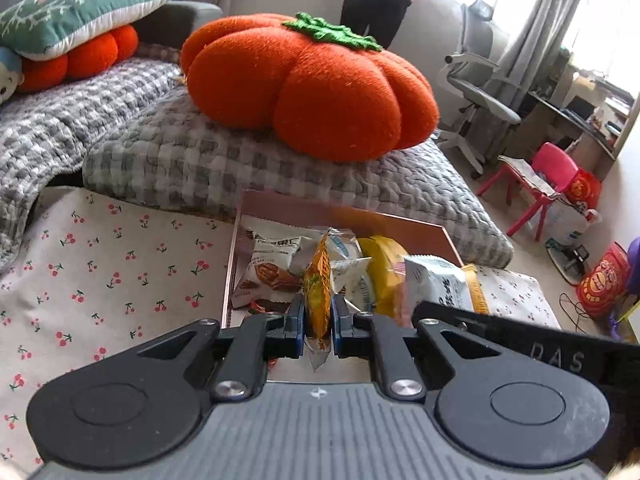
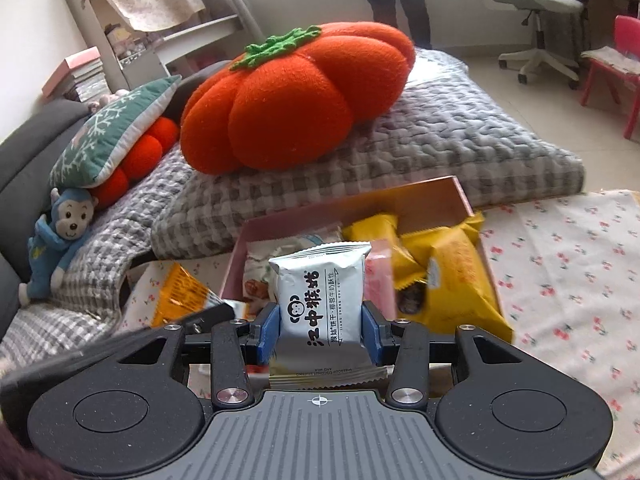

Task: Organize snacks
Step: 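Carry the orange bar and white biscuit pack over the pink box, then drop both packs into the pink box by opening both tools, then withdraw both tools from the box toward the remaining snacks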

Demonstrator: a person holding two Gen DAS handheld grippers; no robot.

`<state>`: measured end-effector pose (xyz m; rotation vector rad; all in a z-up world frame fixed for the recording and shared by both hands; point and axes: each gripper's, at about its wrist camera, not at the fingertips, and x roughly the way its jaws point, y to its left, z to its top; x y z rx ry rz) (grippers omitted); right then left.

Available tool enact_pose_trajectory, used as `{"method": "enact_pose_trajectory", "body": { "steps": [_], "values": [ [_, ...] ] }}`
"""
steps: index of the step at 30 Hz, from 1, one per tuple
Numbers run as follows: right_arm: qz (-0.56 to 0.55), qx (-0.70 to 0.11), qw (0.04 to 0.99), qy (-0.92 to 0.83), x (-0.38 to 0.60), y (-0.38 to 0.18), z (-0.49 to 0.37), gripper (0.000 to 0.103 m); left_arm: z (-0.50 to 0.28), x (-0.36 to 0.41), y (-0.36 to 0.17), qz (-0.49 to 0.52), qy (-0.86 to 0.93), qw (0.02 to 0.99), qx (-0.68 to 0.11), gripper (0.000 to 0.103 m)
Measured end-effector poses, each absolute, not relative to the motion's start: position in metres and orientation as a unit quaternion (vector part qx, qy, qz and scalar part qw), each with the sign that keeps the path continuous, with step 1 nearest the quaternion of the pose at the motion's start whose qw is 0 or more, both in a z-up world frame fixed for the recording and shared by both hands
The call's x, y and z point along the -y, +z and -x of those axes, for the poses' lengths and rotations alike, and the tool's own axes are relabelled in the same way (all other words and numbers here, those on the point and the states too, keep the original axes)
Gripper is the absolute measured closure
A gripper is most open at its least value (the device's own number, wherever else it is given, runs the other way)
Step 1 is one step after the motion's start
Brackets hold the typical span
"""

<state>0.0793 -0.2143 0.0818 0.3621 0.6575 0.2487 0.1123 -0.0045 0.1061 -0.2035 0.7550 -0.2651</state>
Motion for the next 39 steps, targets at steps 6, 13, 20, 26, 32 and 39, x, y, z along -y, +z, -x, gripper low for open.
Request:
{"method": "enact_pose_trajectory", "body": {
  "steps": [6, 13, 20, 26, 32, 39],
  "values": [
    [-0.189, -0.340, 0.913, 0.125, 0.206, 0.067, -0.095, 0.060, -0.115, -0.001, 0.095, 0.095, -0.122, 0.916, -0.371, 0.091],
    [-0.214, -0.327, 0.915, 0.101, 0.210, 0.068, -0.097, 0.047, -0.115, -0.013, 0.100, 0.111, -0.108, 0.923, -0.353, 0.062],
    [-0.252, -0.305, 0.913, 0.096, 0.239, 0.081, -0.082, 0.036, -0.107, -0.033, 0.118, 0.112, -0.096, 0.928, -0.343, 0.053],
    [-0.265, -0.305, 0.909, 0.100, 0.249, 0.089, -0.063, 0.036, -0.094, -0.032, 0.119, 0.090, -0.077, 0.927, -0.357, 0.046],
    [-0.233, -0.314, 0.915, 0.093, 0.242, 0.089, -0.039, 0.032, -0.078, -0.017, 0.114, 0.050, -0.084, 0.927, -0.363, 0.032],
    [-0.204, -0.322, 0.919, 0.097, 0.234, 0.087, -0.023, 0.029, -0.061, -0.006, 0.113, 0.018, -0.080, 0.927, -0.366, 0.024]
  ]
}}
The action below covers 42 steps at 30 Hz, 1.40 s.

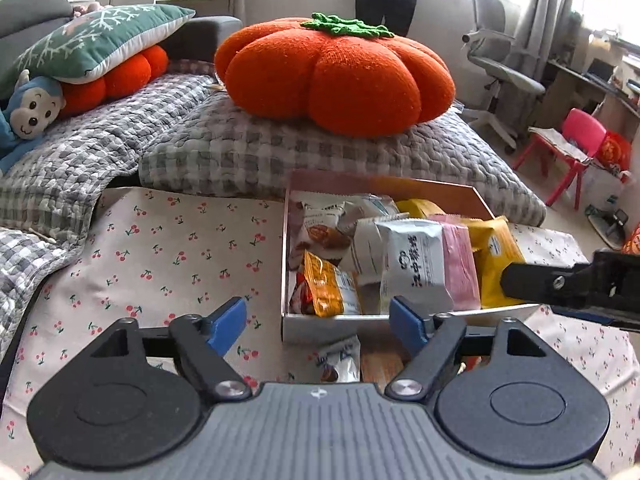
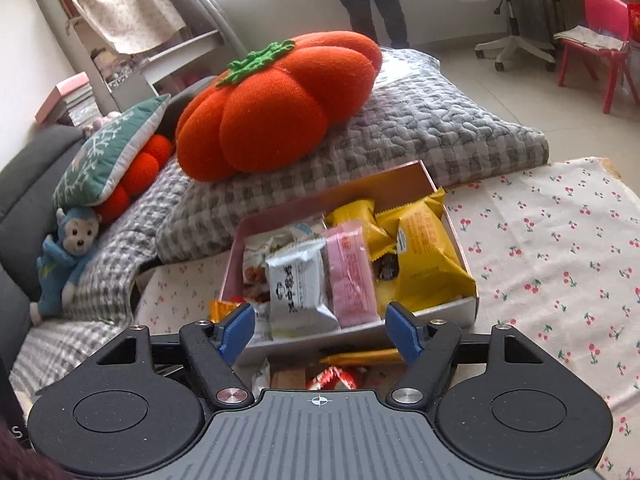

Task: Organize snacks
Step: 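Withdraw both tools from the box toward the remaining snacks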

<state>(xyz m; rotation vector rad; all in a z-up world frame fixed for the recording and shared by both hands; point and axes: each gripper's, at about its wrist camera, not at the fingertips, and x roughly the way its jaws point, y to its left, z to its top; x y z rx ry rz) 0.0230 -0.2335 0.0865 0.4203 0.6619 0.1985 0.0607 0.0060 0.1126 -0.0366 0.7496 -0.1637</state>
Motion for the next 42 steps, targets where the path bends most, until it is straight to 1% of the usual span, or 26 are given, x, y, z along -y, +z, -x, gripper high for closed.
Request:
{"method": "enact_pose_trajectory", "body": {
  "steps": [2, 5, 6, 8, 10, 13, 14, 16, 22, 29, 38, 42],
  "values": [
    [-0.196, -0.328, 0.919, 0.098, 0.231, 0.085, -0.019, 0.029, -0.055, -0.008, 0.112, 0.014, -0.076, 0.927, -0.366, 0.023],
    [-0.181, -0.329, 0.922, 0.092, 0.227, 0.084, -0.013, 0.029, -0.048, -0.012, 0.110, 0.008, -0.069, 0.928, -0.365, 0.019],
    [-0.177, -0.329, 0.923, 0.089, 0.227, 0.083, -0.011, 0.026, -0.046, -0.012, 0.109, 0.008, -0.069, 0.928, -0.367, 0.019],
    [-0.176, -0.333, 0.923, 0.083, 0.225, 0.081, -0.008, 0.023, -0.043, -0.010, 0.105, 0.004, -0.072, 0.924, -0.375, 0.018],
    [-0.176, -0.342, 0.919, 0.083, 0.223, 0.076, -0.003, 0.023, -0.039, -0.006, 0.100, -0.005, -0.073, 0.921, -0.382, 0.017],
    [-0.172, -0.358, 0.914, 0.075, 0.220, 0.068, 0.007, 0.021, -0.033, -0.001, 0.093, -0.011, -0.076, 0.917, -0.393, 0.009],
    [-0.168, -0.363, 0.914, 0.070, 0.219, 0.066, 0.011, 0.019, -0.031, 0.000, 0.091, -0.009, -0.075, 0.915, -0.397, 0.006],
    [-0.165, -0.371, 0.912, 0.059, 0.218, 0.062, 0.017, 0.018, -0.026, 0.002, 0.086, -0.004, -0.075, 0.910, -0.408, 0.006],
    [-0.183, -0.383, 0.904, 0.047, 0.226, 0.059, 0.015, 0.017, -0.027, 0.006, 0.078, -0.010, -0.072, 0.904, -0.422, 0.004],
    [-0.189, -0.398, 0.897, 0.020, 0.241, 0.048, 0.006, 0.017, -0.037, -0.003, 0.070, 0.054, -0.075, 0.889, -0.449, 0.003],
    [-0.190, -0.396, 0.898, 0.016, 0.247, 0.050, 0.002, 0.017, -0.052, -0.008, 0.066, 0.088, -0.076, 0.881, -0.459, 0.003],
    [-0.190, -0.399, 0.897, 0.023, 0.245, 0.049, -0.001, 0.017, -0.058, -0.007, 0.066, 0.078, -0.081, 0.884, -0.453, 0.003]
  ]
}}
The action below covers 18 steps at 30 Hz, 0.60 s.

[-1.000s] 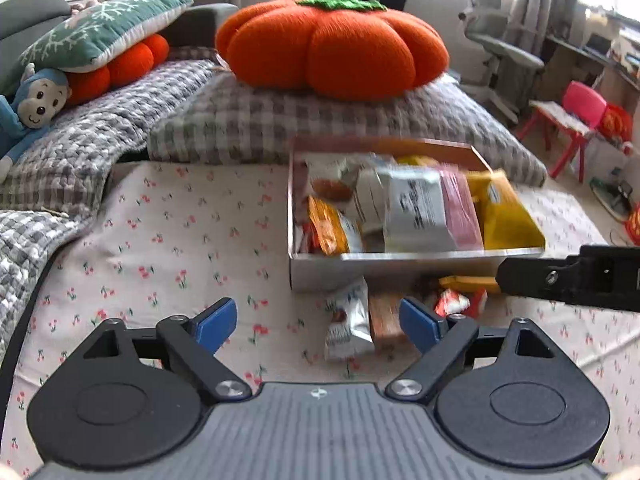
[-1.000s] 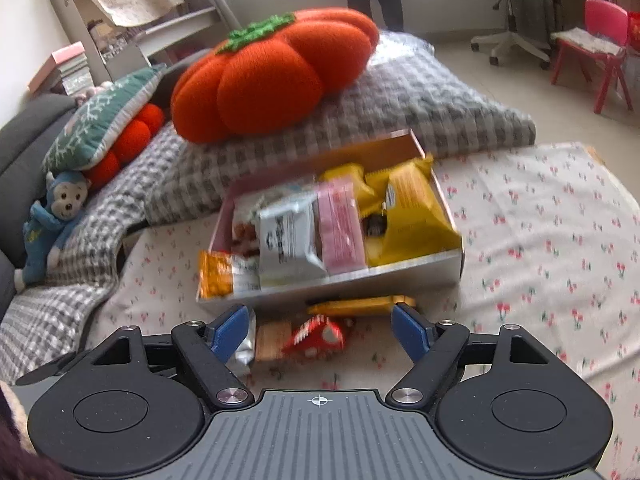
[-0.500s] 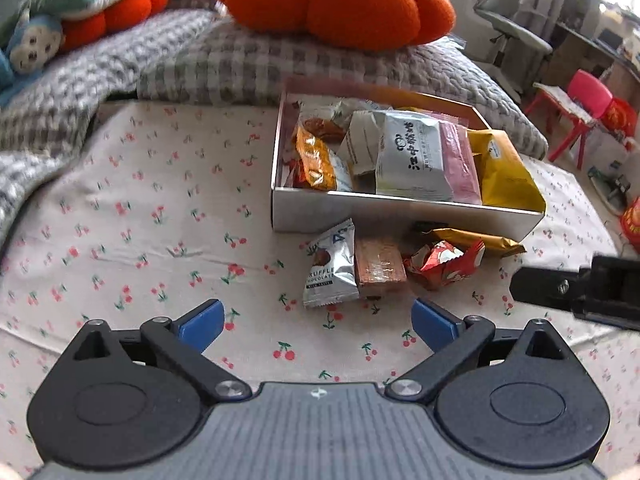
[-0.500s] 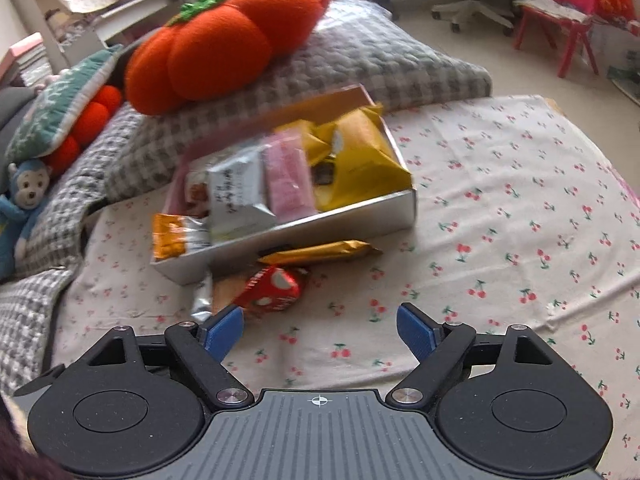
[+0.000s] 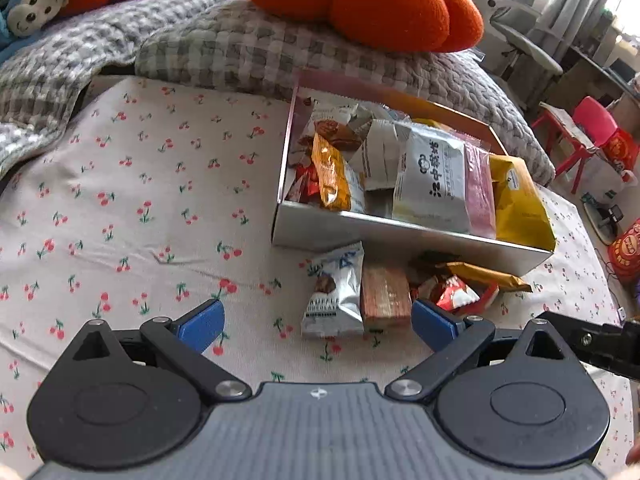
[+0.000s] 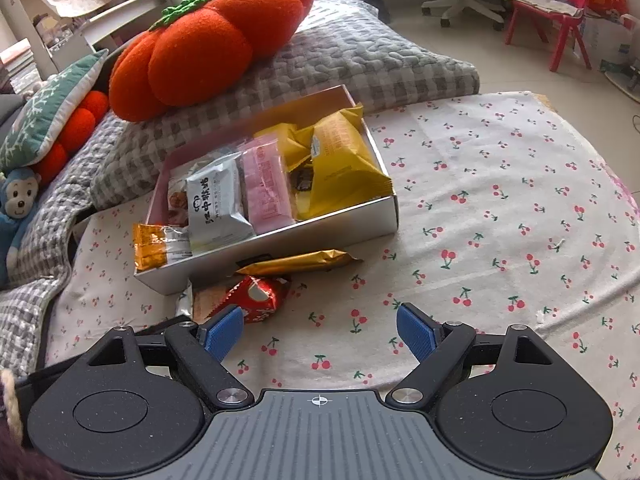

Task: Organize snacks
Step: 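Withdraw both tools from the box toward the remaining snacks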

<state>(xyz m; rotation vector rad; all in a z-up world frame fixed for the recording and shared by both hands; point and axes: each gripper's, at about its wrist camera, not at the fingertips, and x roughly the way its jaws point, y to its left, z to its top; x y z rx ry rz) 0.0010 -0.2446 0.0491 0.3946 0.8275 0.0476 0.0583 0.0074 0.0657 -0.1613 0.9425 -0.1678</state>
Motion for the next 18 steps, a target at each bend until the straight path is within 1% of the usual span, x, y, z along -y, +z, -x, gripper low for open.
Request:
{"method": "enact_pose_trajectory", "body": {
  "steps": [7, 10, 12, 14, 16, 18],
  "values": [
    [-0.185, -0.403, 0.896, 0.023, 0.242, 0.047, -0.003, 0.017, -0.066, -0.001, 0.057, 0.066, -0.094, 0.885, -0.452, 0.003],
    [-0.185, -0.405, 0.895, 0.022, 0.242, 0.046, -0.003, 0.017, -0.068, -0.001, 0.051, 0.065, -0.098, 0.879, -0.462, 0.006],
    [-0.186, -0.405, 0.895, 0.021, 0.243, 0.046, -0.003, 0.017, -0.068, 0.002, 0.049, 0.047, -0.096, 0.879, -0.464, 0.014],
    [-0.185, -0.404, 0.895, 0.021, 0.243, 0.046, -0.003, 0.017, -0.068, 0.002, 0.049, 0.038, -0.097, 0.882, -0.460, 0.015],
    [-0.185, -0.404, 0.896, 0.021, 0.244, 0.046, -0.003, 0.017, -0.069, 0.000, 0.049, 0.043, -0.102, 0.882, -0.459, 0.018],
    [-0.185, -0.404, 0.896, 0.020, 0.244, 0.046, -0.002, 0.017, -0.069, -0.001, 0.050, 0.051, -0.109, 0.880, -0.459, 0.028]
  ]
}}
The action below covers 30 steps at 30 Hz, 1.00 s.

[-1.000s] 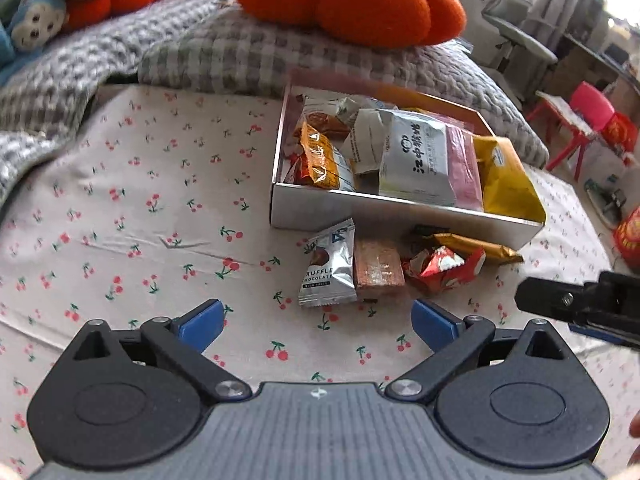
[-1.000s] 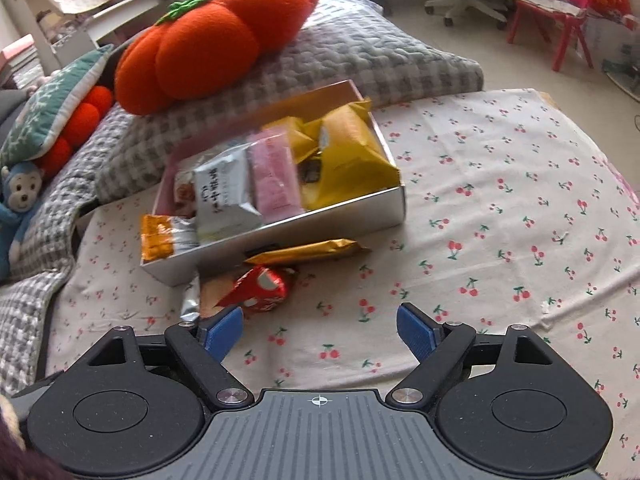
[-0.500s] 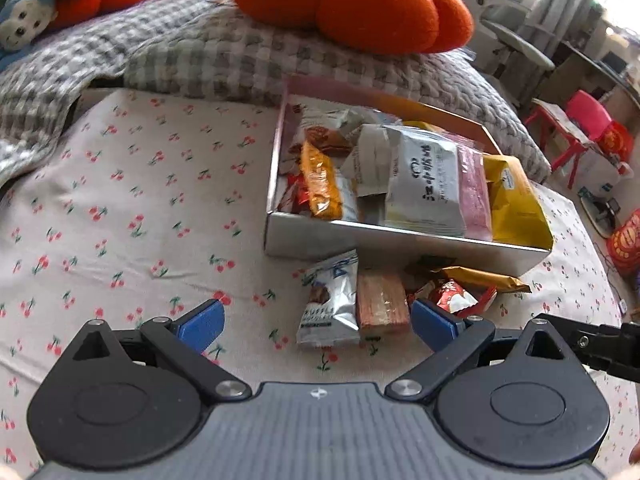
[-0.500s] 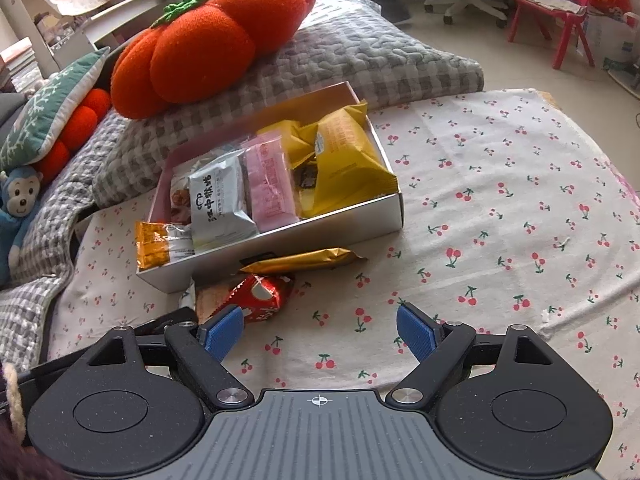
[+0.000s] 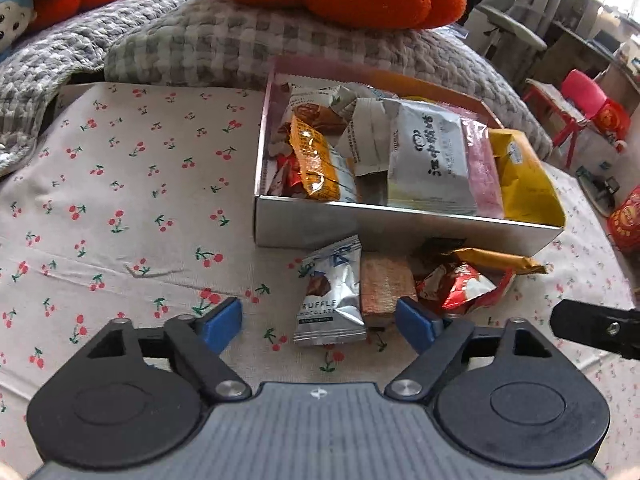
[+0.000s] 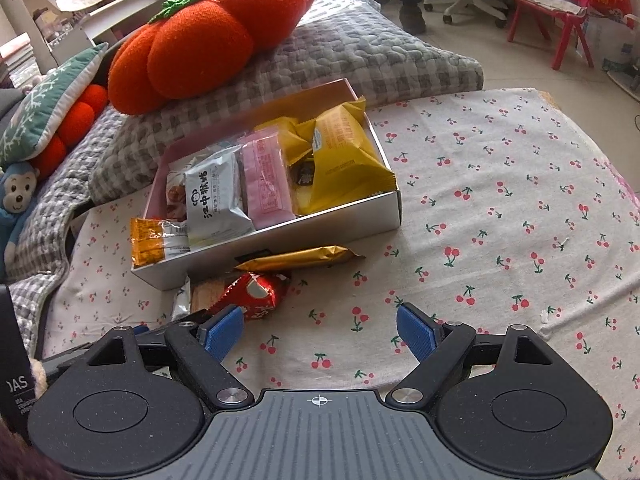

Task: Organize snacks
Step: 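Withdraw both tools from the box toward the remaining snacks, then grasp the silver Truffle pack with the left tool while the right tool grasps the red candy wrapper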

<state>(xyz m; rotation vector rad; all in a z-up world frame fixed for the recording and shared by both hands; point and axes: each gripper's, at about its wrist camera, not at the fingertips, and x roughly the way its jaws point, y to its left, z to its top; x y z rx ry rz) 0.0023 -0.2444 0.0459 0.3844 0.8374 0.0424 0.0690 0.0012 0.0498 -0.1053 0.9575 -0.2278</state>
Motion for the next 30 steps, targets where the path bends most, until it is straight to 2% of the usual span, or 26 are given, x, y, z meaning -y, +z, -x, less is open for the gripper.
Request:
{"method": "enact_pose_trajectory", "body": {
  "steps": [1, 3, 5, 7, 9, 14, 17, 25, 30],
  "values": [
    [-0.186, -0.404, 0.896, 0.020, 0.244, 0.046, -0.002, 0.017, -0.068, -0.001, 0.051, 0.052, -0.116, 0.880, -0.459, 0.032],
    [-0.187, -0.405, 0.895, 0.021, 0.245, 0.045, -0.003, 0.017, -0.067, 0.000, 0.053, 0.054, -0.131, 0.879, -0.455, 0.050],
    [-0.187, -0.408, 0.894, 0.021, 0.244, 0.044, -0.005, 0.017, -0.065, 0.004, 0.054, 0.051, -0.141, 0.880, -0.452, 0.056],
    [-0.183, -0.409, 0.894, 0.019, 0.243, 0.043, -0.006, 0.017, -0.064, 0.007, 0.054, 0.040, -0.140, 0.883, -0.447, 0.057],
    [-0.181, -0.410, 0.894, 0.019, 0.243, 0.043, -0.006, 0.017, -0.064, 0.009, 0.055, 0.039, -0.152, 0.883, -0.442, 0.072],
    [-0.184, -0.409, 0.894, 0.020, 0.244, 0.042, -0.006, 0.017, -0.064, 0.009, 0.056, 0.045, -0.154, 0.882, -0.442, 0.076],
    [-0.193, -0.412, 0.890, 0.022, 0.247, 0.038, -0.008, 0.017, -0.064, 0.005, 0.059, 0.051, -0.150, 0.884, -0.440, 0.089],
    [-0.227, -0.409, 0.883, 0.040, 0.250, 0.034, -0.021, 0.017, -0.074, -0.012, 0.056, 0.104, -0.149, 0.873, -0.453, 0.087],
    [-0.233, -0.416, 0.876, 0.067, 0.233, 0.028, -0.034, 0.017, -0.077, -0.015, 0.052, 0.111, -0.141, 0.873, -0.453, 0.075]
  ]
}}
